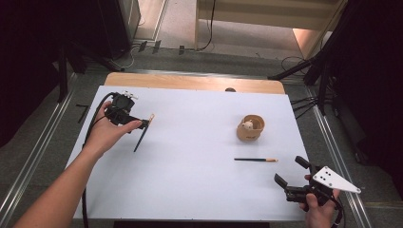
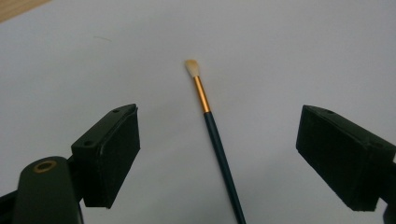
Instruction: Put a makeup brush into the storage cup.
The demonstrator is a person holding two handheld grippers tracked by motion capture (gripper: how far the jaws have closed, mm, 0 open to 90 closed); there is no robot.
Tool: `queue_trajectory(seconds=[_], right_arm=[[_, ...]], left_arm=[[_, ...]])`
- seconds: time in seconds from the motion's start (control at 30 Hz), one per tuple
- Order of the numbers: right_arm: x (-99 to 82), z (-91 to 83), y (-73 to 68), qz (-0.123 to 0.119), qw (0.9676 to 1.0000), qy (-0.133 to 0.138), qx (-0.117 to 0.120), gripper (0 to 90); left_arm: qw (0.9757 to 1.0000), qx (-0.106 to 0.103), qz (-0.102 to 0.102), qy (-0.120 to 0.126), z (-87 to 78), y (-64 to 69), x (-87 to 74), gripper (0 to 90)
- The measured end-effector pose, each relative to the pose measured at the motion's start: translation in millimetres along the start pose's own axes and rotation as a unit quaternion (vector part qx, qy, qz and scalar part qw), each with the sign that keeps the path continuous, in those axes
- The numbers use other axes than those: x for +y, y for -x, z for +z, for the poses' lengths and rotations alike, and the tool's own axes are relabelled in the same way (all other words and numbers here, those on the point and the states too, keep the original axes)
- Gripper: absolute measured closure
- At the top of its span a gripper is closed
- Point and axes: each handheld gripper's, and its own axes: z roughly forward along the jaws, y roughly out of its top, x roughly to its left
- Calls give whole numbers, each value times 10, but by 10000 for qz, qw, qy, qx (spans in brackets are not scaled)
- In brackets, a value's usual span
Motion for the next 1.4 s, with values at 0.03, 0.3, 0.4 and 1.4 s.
queue_trajectory(seconds=[0.03,0.3,0.4,1.4], right_arm=[[0,-1,-1,2,10000,-2,-3,0],[0,-1,-10,11,10000,-24,1,0],[-1,1,-9,8,10000,-21,5,0],[-16,7,1,26,10000,-55,-7,0]], left_arm=[[10000,5,14,-72,9,4,10,143],[9981,200,-19,-589,81,-10,79,166],[9976,186,-37,-665,88,-20,95,232],[9830,-30,-412,-1789,445,39,124,684]])
